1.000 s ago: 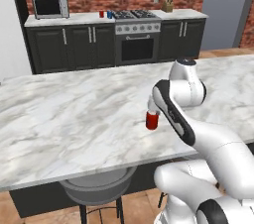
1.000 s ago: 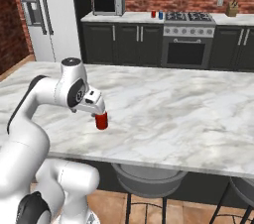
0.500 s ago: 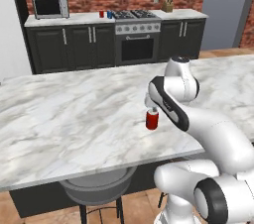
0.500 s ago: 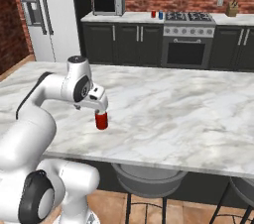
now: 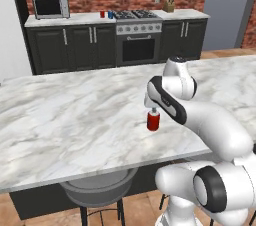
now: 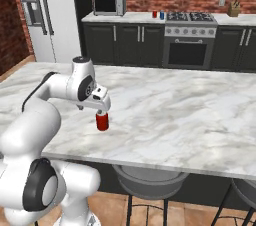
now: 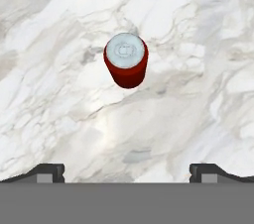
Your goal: Four empty soda cans are scattered around the kitchen. Gather all the cans and cluster them next to the stove for recycling.
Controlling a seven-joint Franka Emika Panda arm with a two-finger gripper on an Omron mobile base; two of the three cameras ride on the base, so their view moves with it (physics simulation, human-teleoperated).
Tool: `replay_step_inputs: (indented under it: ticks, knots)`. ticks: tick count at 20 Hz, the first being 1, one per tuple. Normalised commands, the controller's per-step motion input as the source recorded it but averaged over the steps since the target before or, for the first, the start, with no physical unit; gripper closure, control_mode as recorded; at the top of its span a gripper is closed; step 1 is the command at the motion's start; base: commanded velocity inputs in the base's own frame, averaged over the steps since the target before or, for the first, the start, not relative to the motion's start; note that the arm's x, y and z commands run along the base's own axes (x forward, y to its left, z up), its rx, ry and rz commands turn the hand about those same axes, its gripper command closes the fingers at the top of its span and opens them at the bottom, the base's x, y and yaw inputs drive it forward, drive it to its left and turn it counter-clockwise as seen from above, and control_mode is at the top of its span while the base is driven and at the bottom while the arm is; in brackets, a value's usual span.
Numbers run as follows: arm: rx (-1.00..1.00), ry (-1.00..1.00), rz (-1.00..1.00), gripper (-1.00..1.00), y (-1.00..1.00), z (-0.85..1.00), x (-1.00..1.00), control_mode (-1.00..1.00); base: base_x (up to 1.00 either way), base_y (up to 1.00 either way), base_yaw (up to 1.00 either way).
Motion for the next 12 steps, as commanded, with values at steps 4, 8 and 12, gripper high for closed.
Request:
replay_step_inputs:
  ticks: [4, 8, 12]
  knots:
    - [0.00, 0.00, 0.00, -1.00, 0.00, -0.22, 0.00, -1.00, 0.00, 0.00, 0.00]
    - [0.00, 0.00, 0.00, -1.00, 0.00, -0.23, 0.07, -1.00, 0.00, 0.00, 0.00]
    - [0.00, 0.00, 0.00, -1.00, 0.00, -0.22, 0.14, -1.00, 0.00, 0.00, 0.00]
